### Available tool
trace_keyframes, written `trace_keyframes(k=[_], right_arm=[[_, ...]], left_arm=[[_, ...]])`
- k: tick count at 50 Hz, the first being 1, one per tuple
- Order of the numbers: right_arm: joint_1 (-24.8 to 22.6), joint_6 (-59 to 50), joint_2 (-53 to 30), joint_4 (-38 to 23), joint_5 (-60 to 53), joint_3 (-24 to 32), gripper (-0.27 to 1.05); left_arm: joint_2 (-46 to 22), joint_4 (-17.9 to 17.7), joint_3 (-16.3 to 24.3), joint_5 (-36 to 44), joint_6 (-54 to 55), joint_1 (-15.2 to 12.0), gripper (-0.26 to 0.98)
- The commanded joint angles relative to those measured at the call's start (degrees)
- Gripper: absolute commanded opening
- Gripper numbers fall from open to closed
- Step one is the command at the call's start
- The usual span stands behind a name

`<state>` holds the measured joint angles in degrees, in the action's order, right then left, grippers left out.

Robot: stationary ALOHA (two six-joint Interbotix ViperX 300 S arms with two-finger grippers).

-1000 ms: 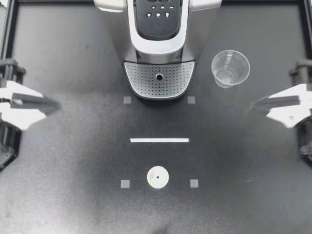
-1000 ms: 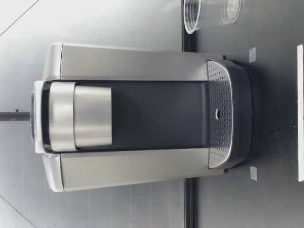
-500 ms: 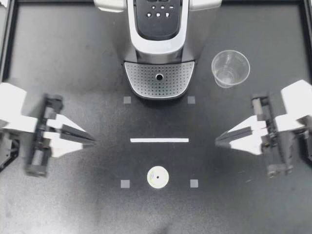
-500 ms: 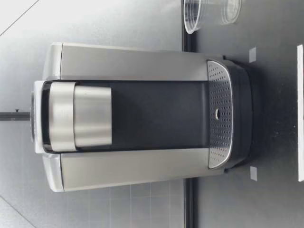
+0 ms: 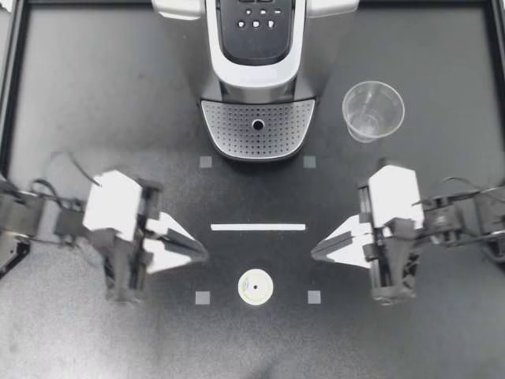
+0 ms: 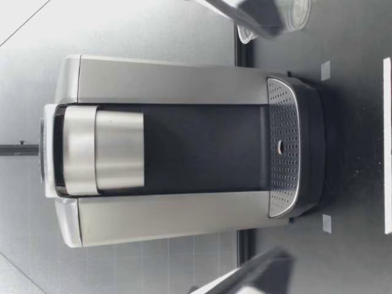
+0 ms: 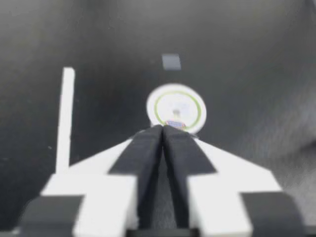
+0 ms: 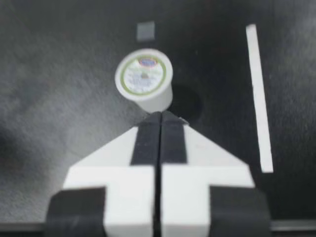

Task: Place the coffee capsule inside the capsule container, then place the cup onto the center of the cup tray, then push the 'Hot Water' and 'Travel Mug' buttons.

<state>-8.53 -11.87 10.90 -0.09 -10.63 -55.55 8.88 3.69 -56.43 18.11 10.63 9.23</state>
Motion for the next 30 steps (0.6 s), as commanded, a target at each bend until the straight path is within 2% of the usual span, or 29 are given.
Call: trace_keyframes(k=[1, 13, 30], right_arm=[[-0.35, -0.09, -0.62, -0.09, 1.23, 2.29, 0.02], [-0.79, -0.09, -4.92, -0.09, 2.81, 4.57, 0.02], [-3.52, 0.09, -11.6, -0.09, 3.08, 8.44, 0.02]], left_arm=[[-0.88, 1.41, 3.08, -3.52, -0.35, 0.79, 0.35], [-5.71, 2.11, 8.0, -12.66, -2.72, 1.14, 0.75], [-11.87, 2.11, 12.92, -13.27, -6.15, 2.2, 0.75]])
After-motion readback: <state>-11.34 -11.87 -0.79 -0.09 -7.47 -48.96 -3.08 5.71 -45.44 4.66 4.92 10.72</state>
